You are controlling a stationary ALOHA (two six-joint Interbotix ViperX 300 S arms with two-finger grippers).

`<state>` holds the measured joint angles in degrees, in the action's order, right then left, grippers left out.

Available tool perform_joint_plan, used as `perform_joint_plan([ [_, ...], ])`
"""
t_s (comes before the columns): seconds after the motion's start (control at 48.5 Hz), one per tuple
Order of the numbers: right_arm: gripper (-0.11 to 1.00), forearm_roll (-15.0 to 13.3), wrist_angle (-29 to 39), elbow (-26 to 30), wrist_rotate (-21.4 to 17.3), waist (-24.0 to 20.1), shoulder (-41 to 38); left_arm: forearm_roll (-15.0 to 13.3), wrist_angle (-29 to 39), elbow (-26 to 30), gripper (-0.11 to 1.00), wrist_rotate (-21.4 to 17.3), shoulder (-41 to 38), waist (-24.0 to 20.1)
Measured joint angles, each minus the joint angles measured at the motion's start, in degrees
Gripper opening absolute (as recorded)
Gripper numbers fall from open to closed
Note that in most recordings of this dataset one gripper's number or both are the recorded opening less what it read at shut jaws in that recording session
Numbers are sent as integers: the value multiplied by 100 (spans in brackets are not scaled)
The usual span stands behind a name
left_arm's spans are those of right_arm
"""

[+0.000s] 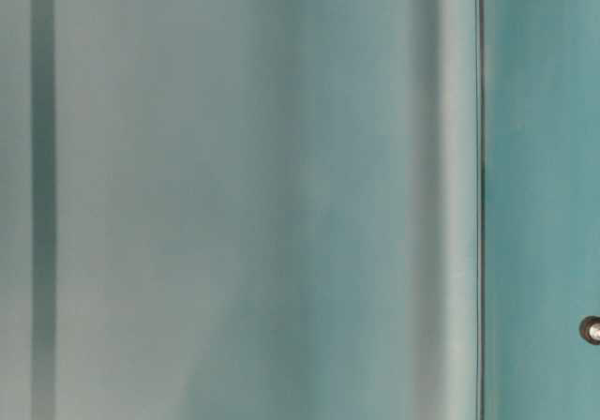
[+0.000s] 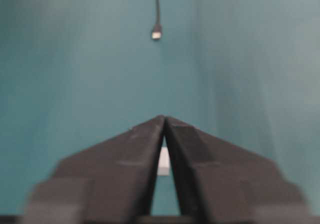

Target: Insert the USB cable into the female connector supported by the left arm.

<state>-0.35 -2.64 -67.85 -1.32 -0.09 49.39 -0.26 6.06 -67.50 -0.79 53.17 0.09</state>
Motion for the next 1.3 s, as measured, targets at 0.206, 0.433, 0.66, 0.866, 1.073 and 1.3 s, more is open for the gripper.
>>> perform_joint_plan([
  [0.206,0,0,18,18,-9,0,-141,0,211,18,90,0,-70,0],
  [0.433,0,0,44,97,-229,0,-325,0,369,97,89,0,-334,9],
  [0.66,0,0,44,264,-686,9,-1327,0,-44,-26,89,-26,-659,0],
  [0.866,0,-9,35,396,-765,185,-2030,0,-589,-325,91,-26,-712,0],
  [1.073,0,-9,35,413,-791,220,-2549,0,-571,-422,92,-35,-1020,0],
  [1.3,25,-9,97,422,-932,220,-3023,0,-571,-422,92,-26,-1274,0],
])
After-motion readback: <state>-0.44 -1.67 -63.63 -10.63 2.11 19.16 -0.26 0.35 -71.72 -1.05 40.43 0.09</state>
